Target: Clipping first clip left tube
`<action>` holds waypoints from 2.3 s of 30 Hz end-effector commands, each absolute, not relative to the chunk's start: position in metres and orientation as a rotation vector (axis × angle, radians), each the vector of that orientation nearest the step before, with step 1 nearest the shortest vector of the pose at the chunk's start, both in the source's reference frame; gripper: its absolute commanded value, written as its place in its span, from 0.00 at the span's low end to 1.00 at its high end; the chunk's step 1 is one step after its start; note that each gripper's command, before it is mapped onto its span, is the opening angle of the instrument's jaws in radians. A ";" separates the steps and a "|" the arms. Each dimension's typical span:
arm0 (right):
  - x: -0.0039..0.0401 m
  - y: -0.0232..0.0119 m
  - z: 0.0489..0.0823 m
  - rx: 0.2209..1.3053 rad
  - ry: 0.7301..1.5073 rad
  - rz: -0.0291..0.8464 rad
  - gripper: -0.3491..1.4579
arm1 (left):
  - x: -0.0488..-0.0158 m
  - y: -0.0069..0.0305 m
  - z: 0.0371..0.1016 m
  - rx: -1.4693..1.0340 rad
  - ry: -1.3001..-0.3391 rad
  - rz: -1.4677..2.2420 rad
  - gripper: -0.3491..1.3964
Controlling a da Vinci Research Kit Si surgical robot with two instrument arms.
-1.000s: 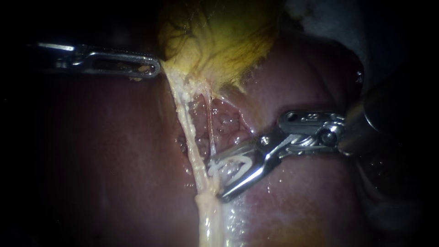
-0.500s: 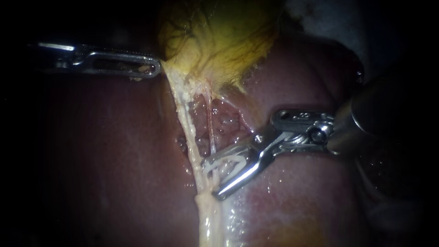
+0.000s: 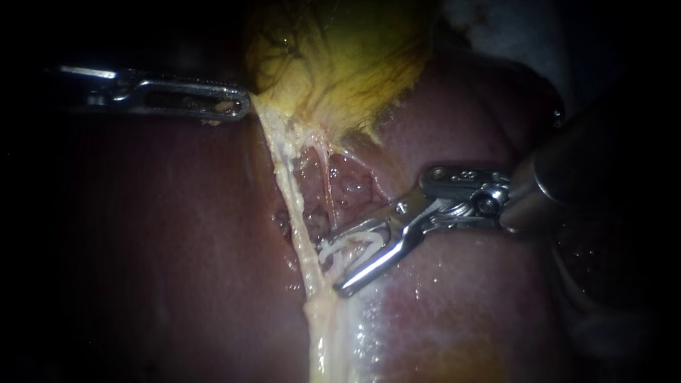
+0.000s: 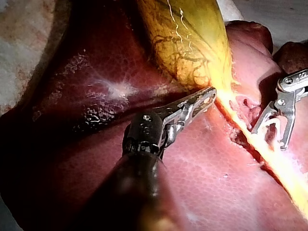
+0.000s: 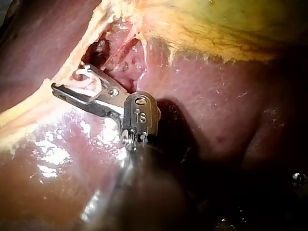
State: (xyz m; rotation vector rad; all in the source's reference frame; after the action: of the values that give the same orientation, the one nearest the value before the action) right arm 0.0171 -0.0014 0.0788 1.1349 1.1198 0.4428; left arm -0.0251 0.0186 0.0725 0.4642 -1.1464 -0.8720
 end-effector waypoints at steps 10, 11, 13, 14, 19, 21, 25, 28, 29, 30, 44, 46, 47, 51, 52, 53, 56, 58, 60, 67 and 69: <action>0.0183 -0.0001 0.0805 1.132 1.127 0.445 0.50 | -0.0251 0.0186 0.0725 0.464 -1.146 -0.872 0.00; 0.0185 -0.0001 0.0807 1.134 1.129 0.444 0.50 | -0.0251 0.0186 0.0725 0.464 -1.146 -0.872 0.00; 0.0188 -0.0001 0.0809 1.137 1.131 0.439 0.50 | -0.0251 0.0186 0.0725 0.464 -1.146 -0.872 0.00; 0.0189 -0.0001 0.0809 1.143 1.136 0.434 0.50 | -0.0251 0.0186 0.0725 0.464 -1.146 -0.872 0.00; 0.0196 -0.0005 0.0806 1.161 1.152 0.421 0.50 | -0.0251 0.0186 0.0725 0.464 -1.146 -0.872 0.00; 0.0199 -0.0007 0.0803 1.170 1.162 0.417 0.50 | -0.0251 0.0186 0.0725 0.464 -1.146 -0.872 0.00; 0.0205 -0.0012 0.0798 1.191 1.178 0.402 0.50 | -0.0251 0.0186 0.0725 0.464 -1.146 -0.872 0.00; 0.0211 -0.0016 0.0793 1.201 1.188 0.398 0.50 | -0.0251 0.0186 0.0725 0.464 -1.146 -0.872 0.00; 0.0213 -0.0017 0.0791 1.204 1.191 0.396 0.50 | -0.0251 0.0186 0.0725 0.464 -1.146 -0.872 0.00; 0.0214 -0.0019 0.0788 1.210 1.195 0.392 0.50 | -0.0251 0.0186 0.0725 0.464 -1.146 -0.872 0.00; 0.0221 -0.0037 0.0740 1.289 1.199 0.336 0.49 | -0.0251 0.0187 0.0725 0.465 -1.146 -0.872 0.00; 0.0224 -0.0040 0.0733 1.300 1.197 0.324 0.48 | -0.0250 0.0187 0.0725 0.465 -1.146 -0.872 0.00; 0.0225 -0.0041 0.0731 1.304 1.195 0.318 0.47 | -0.0250 0.0187 0.0725 0.465 -1.146 -0.872 0.00; 0.0232 -0.0048 0.0723 1.318 1.194 0.300 0.43 | -0.0250 0.0187 0.0725 0.465 -1.146 -0.872 0.00; 0.0234 -0.0050 0.0722 1.320 1.193 0.296 0.40 | -0.0250 0.0187 0.0725 0.465 -1.146 -0.872 0.00; 0.0236 -0.0050 0.0721 1.321 1.193 0.295 0.38 | -0.0250 0.0187 0.0725 0.465 -1.146 -0.872 0.00; 0.0241 -0.0052 0.0720 1.318 1.187 0.294 0.28 | -0.0250 0.0187 0.0725 0.465 -1.146 -0.872 0.00; 0.0241 -0.0052 0.0721 1.316 1.182 0.292 0.20 | -0.0250 0.0187 0.0725 0.465 -1.146 -0.872 0.00; 0.0241 -0.0052 0.0721 1.309 1.178 0.296 0.13 | -0.0250 0.0187 0.0725 0.465 -1.146 -0.872 0.00; 0.0240 -0.0050 0.0723 1.263 1.162 0.278 0.00 | -0.0250 0.0187 0.0725 0.465 -1.146 -0.872 0.00; 0.0241 -0.0049 0.0724 1.228 1.167 0.242 0.00 | -0.0250 0.0187 0.0725 0.465 -1.146 -0.872 0.00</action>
State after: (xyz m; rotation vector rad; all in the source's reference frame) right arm 0.0241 -0.0048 0.0725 1.2220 1.1673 0.2310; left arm -0.0250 0.0187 0.0725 0.4653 -1.1463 -0.8715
